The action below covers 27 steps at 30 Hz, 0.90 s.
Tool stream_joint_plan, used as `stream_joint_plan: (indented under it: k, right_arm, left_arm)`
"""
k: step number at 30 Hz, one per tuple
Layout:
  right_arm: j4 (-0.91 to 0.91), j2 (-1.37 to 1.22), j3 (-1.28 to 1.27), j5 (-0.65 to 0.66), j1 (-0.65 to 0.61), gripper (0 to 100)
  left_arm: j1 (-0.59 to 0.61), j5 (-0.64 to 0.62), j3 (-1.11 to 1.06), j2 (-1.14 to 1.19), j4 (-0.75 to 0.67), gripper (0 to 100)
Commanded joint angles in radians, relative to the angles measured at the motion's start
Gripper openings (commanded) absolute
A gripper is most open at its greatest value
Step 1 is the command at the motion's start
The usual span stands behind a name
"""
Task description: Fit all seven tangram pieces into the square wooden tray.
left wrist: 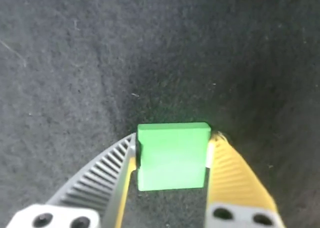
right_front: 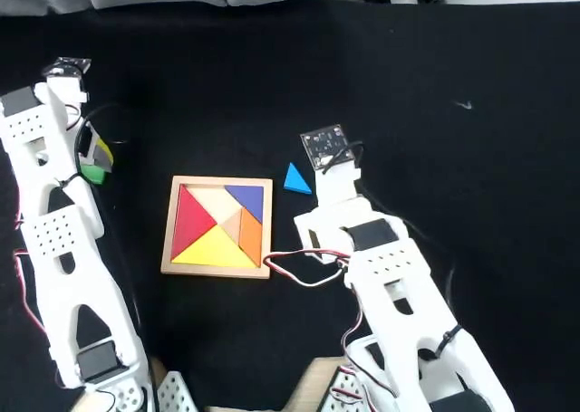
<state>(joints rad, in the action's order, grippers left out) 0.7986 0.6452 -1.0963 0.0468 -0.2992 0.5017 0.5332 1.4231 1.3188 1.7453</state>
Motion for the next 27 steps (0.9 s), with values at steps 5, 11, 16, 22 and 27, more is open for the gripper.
stream_joint_plan:
  k: [5,11,16,22,27]
  right_arm:
    - [-0.018,0.035,0.004,0.051,0.012,1.2]
    - [-0.018,0.035,0.004,0.064,0.012,1.2]
    - [-0.018,0.036,0.004,0.064,0.012,1.2]
    - [-0.017,0.036,0.004,0.064,0.014,1.2]
    - [-0.012,0.038,0.005,0.064,0.015,1.2]
  left_arm:
    - [0.038,0.014,0.007,-0.064,0.015,11]
    - [0.005,-0.032,-0.088,-0.178,0.017,11]
    - [-0.059,-0.032,-0.335,-0.308,0.017,11]
    - [-0.131,-0.034,-0.604,-0.477,0.012,11]
    - [-0.148,-0.034,-0.668,-0.512,0.011,11]
